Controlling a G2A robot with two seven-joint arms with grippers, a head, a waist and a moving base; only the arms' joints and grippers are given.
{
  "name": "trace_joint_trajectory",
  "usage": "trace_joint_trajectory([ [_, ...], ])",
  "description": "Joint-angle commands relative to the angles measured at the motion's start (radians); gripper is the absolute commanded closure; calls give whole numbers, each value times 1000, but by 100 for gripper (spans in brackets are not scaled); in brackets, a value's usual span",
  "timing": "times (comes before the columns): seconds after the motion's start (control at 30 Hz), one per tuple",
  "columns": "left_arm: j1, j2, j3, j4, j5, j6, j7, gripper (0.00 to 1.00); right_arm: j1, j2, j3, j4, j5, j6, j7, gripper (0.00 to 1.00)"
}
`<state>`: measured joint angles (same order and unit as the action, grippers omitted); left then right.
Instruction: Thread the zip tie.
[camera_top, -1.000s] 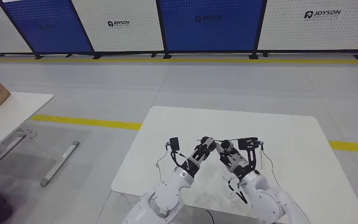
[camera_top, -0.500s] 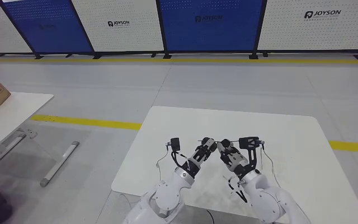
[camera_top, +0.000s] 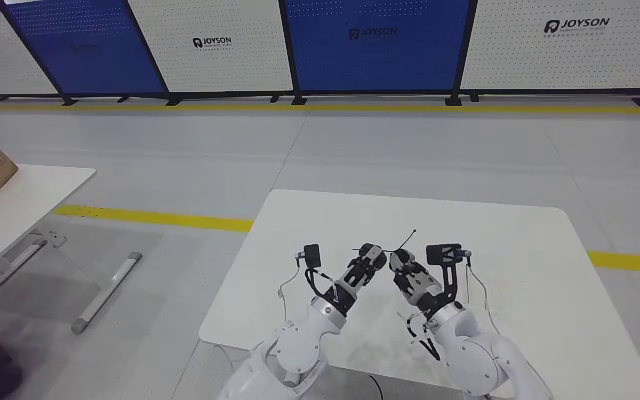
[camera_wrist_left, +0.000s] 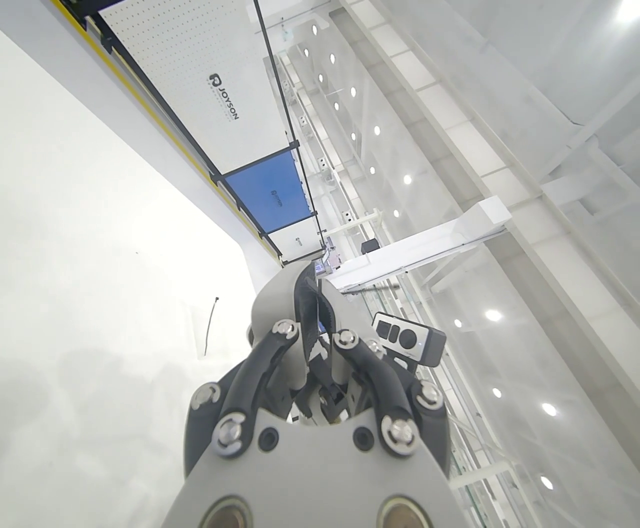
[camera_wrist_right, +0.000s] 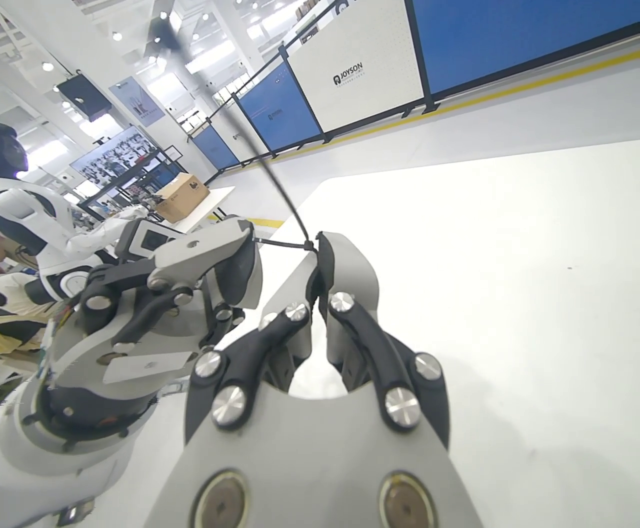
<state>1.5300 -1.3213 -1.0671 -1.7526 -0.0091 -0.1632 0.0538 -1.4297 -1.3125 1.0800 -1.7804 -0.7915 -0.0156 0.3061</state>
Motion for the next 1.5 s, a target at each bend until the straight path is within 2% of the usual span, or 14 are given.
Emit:
trace_joint_trajectory([
  [0.0, 0, 0, -1, -2, -2, -2, -3, 100, 2, -1, -2, 3, -1, 2, 2, 100],
  [0.37, 2, 1, -9, -3, -9, -12, -8, 100, 6, -2, -9, 11, -2, 9, 11, 100],
  [0.4, 2, 1, -10, -2, -9, -12, -8, 100, 5, -2, -9, 11, 0, 8, 12, 96],
  [0.43, 2, 1, -11, -1, -10, -13, -8, 100, 4, -2, -9, 9, 1, 6, 12, 78],
  [0.53, 3, 2, -11, 0, -9, -13, -7, 100, -1, -1, -8, 3, 1, -1, 10, 74],
  [0.83, 4, 1, -12, 3, -1, -13, 3, 100, -13, 0, 2, -11, -1, -2, 2, 75],
  [0.97, 2, 1, -14, 11, 72, -24, 60, 100, -33, 3, 28, -14, 21, 8, -9, 76],
  [1.13, -2, -1, -7, 27, 116, -27, 93, 100, -61, 9, 74, -36, 80, -10, -7, 73],
  [1.27, -8, -2, -2, 36, 139, -22, 94, 100, -79, 12, 92, -58, 98, -23, -14, 76],
  [1.47, -7, -2, -1, 41, 149, -19, 89, 100, -86, 14, 86, -76, 98, -50, -6, 75],
])
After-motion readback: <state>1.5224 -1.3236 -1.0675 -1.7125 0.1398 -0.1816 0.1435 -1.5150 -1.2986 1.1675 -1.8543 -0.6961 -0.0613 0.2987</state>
